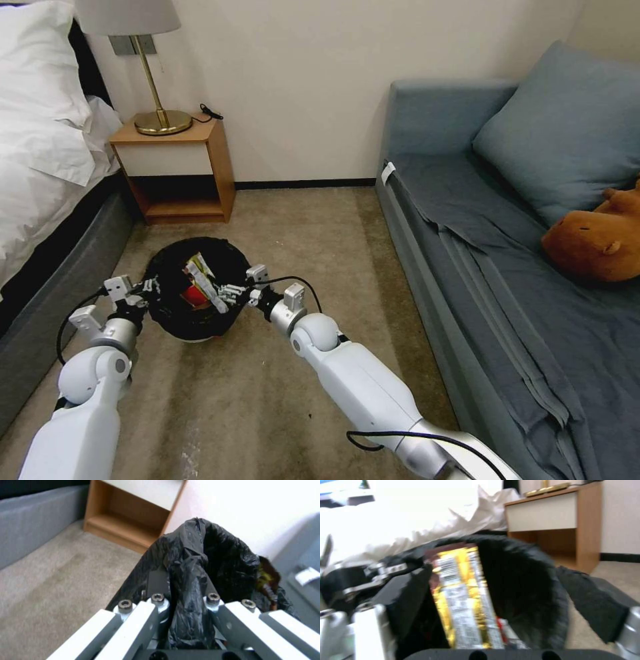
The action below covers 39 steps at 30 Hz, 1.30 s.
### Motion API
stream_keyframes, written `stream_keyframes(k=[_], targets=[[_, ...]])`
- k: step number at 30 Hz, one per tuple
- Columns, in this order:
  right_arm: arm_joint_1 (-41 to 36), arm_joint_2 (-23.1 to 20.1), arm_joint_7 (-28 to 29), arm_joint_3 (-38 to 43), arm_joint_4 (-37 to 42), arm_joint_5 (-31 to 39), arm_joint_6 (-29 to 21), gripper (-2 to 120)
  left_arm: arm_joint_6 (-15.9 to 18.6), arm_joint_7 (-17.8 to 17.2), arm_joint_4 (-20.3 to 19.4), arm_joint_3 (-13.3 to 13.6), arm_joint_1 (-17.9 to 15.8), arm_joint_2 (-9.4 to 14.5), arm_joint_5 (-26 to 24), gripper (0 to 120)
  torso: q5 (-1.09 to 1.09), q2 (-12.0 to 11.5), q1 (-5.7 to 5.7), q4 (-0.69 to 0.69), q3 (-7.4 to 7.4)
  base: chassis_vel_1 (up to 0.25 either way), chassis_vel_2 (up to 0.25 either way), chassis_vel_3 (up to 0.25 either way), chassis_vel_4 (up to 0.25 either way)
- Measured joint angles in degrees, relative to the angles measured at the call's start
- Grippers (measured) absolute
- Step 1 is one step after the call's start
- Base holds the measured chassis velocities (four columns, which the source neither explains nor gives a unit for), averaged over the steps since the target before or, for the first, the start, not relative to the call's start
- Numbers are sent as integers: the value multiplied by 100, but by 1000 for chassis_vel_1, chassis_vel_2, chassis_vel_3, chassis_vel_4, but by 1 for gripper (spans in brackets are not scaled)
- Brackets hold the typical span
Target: Pick up the trash bin, then pick up the garbage on the floor and place it into the trash bin.
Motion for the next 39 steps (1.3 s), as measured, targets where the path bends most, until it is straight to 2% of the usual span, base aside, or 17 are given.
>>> stream_keyframes(k=[1,2,4,11,13,16,25,31,38,39], targets=[[-10,1,84,89,60,-7,-31,98,27,-126,5,-48,-16,-47,-150,6,0,0,0,0,0,0,0,0,0],[-10,1,84,89,60,-7,-31,98,27,-126,5,-48,-16,-47,-150,6,0,0,0,0,0,0,0,0,0],[-41,2,163,207,164,-31,-75,100,70,-364,5,-119,-38,-128,-280,6,0,0,0,1,0,0,0,0,0],[-200,-91,219,370,340,-162,-129,100,114,-846,69,-258,-85,-243,-466,6,0,0,0,0,0,0,0,0,0],[-346,-152,225,425,439,-310,-140,100,128,-1067,111,-332,-90,-261,-681,6,0,0,0,0,0,0,0,0,0],[-481,-167,228,460,506,-455,-141,100,128,-1179,149,-373,-81,-266,-810,6,0,0,0,0,0,0,0,0,0],[-913,-106,258,518,666,-826,-153,100,35,-1206,437,-432,-15,-151,-1424,6,0,0,0,1,0,0,0,0,0],[-1061,-42,264,559,701,-1006,-153,100,-54,-1158,669,-418,7,30,-1649,6,0,0,0,1,0,0,0,0,0],[-1160,-11,265,576,719,-1104,-140,100,-71,-1217,853,-387,9,122,-1742,6,0,0,0,1,0,0,0,0,0],[-1179,-13,265,581,727,-1114,-131,100,-72,-1234,889,-382,15,146,-1749,11,0,0,0,1,0,0,0,0,0]])
